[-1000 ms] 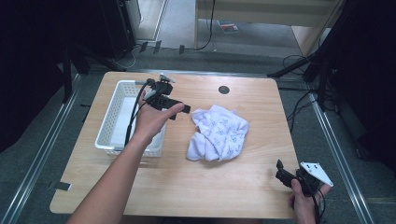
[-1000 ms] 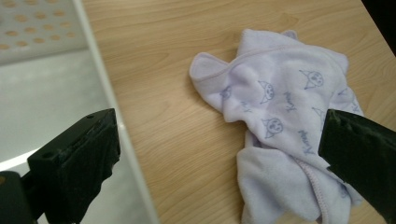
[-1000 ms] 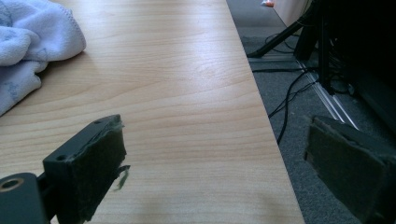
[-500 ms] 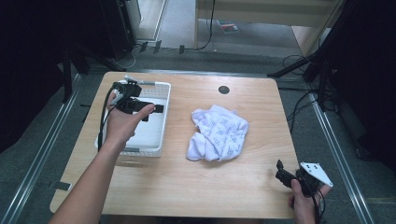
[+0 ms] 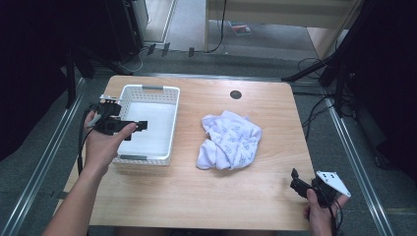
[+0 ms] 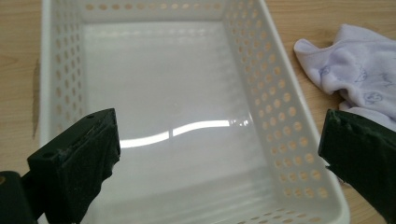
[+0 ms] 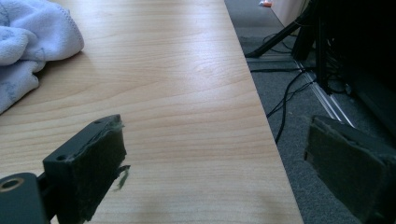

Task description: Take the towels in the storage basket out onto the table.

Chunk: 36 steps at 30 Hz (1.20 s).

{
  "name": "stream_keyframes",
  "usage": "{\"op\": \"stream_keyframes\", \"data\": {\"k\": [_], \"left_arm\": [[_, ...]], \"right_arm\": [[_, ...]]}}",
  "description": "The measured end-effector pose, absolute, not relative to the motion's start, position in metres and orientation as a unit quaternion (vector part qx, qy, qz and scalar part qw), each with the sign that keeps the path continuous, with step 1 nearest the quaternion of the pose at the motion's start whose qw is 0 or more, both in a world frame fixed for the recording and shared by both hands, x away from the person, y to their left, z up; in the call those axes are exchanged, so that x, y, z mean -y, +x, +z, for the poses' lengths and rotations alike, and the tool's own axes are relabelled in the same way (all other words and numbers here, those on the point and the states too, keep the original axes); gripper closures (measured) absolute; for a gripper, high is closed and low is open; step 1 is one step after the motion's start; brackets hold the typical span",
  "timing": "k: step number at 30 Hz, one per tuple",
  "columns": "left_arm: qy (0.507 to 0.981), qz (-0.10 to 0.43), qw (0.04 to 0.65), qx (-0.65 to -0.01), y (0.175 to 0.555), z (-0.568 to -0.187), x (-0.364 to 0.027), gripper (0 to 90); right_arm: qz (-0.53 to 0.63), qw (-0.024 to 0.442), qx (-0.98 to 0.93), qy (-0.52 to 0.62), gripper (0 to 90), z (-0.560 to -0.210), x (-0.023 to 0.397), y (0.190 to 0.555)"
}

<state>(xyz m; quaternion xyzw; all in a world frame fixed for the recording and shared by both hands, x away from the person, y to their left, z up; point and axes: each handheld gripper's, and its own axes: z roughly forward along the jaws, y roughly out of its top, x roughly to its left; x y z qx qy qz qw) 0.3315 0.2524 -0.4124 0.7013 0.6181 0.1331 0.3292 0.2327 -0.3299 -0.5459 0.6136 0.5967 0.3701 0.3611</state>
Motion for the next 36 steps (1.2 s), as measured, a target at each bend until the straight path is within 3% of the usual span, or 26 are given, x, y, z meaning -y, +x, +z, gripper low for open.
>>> {"op": "stream_keyframes", "data": {"k": [15, 36], "left_arm": [[0.647, 0.191, 0.356, -0.646, 0.271, -0.434, -0.313, 0.0], [0.576, 0.255, 0.448, -0.634, 0.201, -0.496, -0.35, 0.0]], "right_arm": [[0.367, 0.364, -0.595, 0.615, 5.6, -0.546, 0.329, 0.232], [0.365, 0.368, -0.592, 0.617, 5.6, -0.546, 0.329, 0.231]]}}
